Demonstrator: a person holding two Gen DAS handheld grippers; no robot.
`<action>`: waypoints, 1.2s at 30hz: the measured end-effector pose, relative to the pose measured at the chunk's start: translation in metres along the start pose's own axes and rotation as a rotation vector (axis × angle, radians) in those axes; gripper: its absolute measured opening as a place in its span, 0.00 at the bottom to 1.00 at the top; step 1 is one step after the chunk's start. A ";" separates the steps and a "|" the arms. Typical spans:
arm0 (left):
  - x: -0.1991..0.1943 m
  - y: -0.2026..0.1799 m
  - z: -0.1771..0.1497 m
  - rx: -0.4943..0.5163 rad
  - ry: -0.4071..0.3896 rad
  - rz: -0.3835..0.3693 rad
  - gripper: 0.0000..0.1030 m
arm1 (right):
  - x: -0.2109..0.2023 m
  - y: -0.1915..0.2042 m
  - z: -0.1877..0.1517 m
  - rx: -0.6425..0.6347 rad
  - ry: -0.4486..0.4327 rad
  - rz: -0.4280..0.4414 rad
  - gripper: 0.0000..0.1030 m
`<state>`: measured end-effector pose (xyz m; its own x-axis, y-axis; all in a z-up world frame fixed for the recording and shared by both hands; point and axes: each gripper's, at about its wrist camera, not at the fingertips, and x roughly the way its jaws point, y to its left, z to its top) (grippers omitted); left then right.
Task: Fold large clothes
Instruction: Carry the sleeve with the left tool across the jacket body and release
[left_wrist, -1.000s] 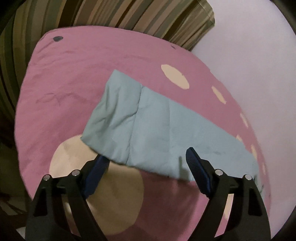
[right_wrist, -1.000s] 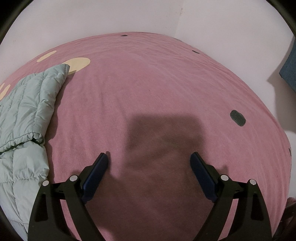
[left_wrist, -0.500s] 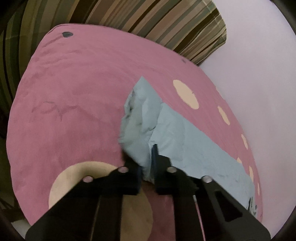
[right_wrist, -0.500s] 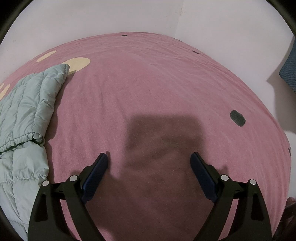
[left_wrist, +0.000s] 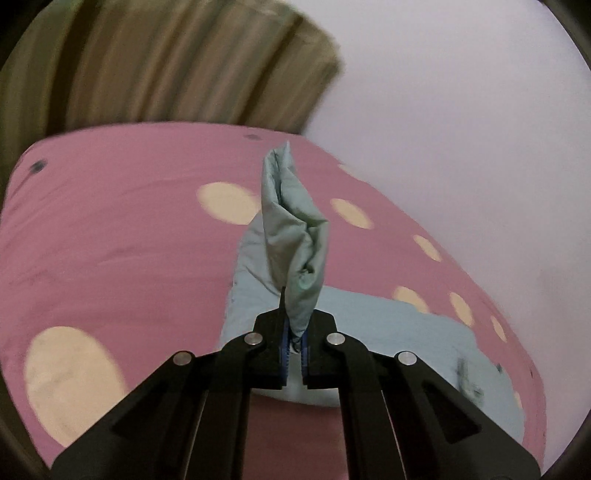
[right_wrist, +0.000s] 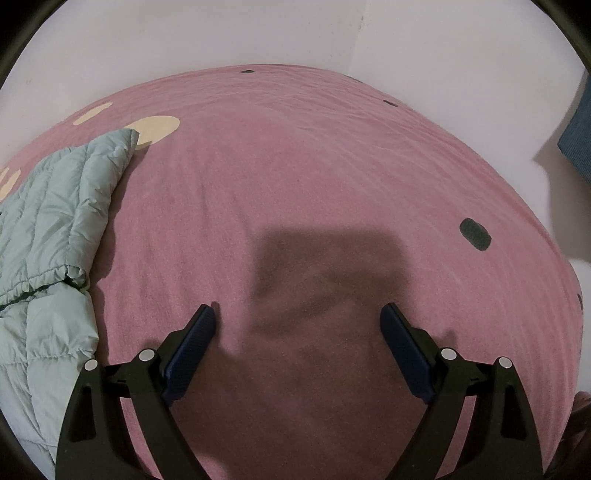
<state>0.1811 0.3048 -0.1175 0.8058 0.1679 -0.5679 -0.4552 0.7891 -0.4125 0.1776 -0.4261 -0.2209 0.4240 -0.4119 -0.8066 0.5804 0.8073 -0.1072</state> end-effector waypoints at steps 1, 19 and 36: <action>0.002 -0.019 -0.002 0.027 0.004 -0.024 0.04 | 0.000 0.000 0.000 0.001 0.000 0.001 0.87; 0.041 -0.333 -0.124 0.471 0.163 -0.325 0.04 | 0.002 -0.004 0.001 0.023 0.005 0.029 0.87; 0.080 -0.415 -0.251 0.654 0.364 -0.367 0.04 | 0.003 -0.003 0.000 0.030 0.006 0.041 0.88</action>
<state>0.3393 -0.1578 -0.1704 0.6360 -0.2798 -0.7191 0.2147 0.9593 -0.1833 0.1775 -0.4297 -0.2228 0.4435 -0.3761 -0.8136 0.5835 0.8102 -0.0564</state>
